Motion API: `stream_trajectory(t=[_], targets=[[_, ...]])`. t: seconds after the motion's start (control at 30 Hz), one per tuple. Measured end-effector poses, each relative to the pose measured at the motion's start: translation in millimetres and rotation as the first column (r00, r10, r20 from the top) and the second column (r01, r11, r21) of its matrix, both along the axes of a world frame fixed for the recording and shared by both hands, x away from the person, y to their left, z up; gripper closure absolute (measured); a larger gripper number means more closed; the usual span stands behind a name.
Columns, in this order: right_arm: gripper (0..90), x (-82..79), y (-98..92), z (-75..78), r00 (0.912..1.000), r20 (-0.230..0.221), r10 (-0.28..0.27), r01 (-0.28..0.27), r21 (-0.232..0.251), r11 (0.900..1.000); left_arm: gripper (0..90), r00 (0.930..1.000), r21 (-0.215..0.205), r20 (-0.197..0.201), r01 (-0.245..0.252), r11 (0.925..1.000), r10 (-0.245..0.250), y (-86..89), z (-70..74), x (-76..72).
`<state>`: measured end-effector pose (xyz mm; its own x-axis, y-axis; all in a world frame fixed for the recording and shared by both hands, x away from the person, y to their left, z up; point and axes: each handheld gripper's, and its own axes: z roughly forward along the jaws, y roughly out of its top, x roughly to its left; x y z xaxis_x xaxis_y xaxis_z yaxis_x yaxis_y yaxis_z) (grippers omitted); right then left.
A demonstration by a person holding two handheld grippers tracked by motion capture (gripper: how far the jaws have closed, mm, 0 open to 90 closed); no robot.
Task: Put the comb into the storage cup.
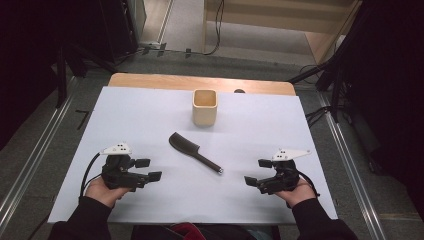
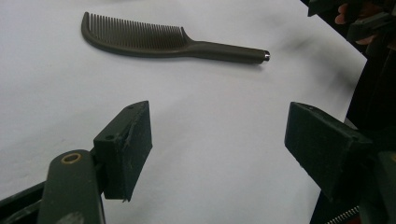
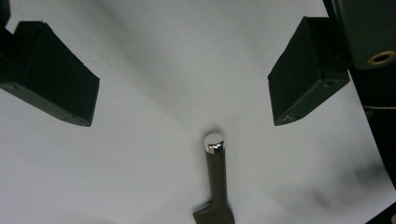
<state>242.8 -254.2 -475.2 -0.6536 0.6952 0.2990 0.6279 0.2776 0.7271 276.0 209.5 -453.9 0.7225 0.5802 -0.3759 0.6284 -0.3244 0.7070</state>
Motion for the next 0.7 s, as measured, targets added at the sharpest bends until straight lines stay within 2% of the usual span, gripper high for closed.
stream_trajectory(t=[0.3,0.37,0.57,0.7], targets=[[7.3,9.3,3.0,6.0,0.9997,0.022,-0.009,0.009,-0.008,1.000,23.8,1.0000,0.009,-0.002,0.001,1.0000,-0.001,-0.4,-0.6,0.7],[7.3,15.4,6.3,9.1,0.9994,0.030,-0.015,0.015,-0.013,1.000,23.9,1.0000,0.012,-0.001,0.003,0.9999,-0.003,-0.7,-0.6,0.6],[7.3,23.3,14.1,13.6,0.9988,0.049,0.000,0.002,-0.022,1.000,23.9,1.0000,0.014,-0.002,0.005,0.9999,-0.005,-1.1,-0.7,0.7],[7.3,27.3,21.8,16.3,0.9985,0.054,0.011,-0.010,-0.010,1.000,23.9,1.0000,0.013,-0.003,0.005,0.9999,-0.005,-0.7,-0.5,0.9]])
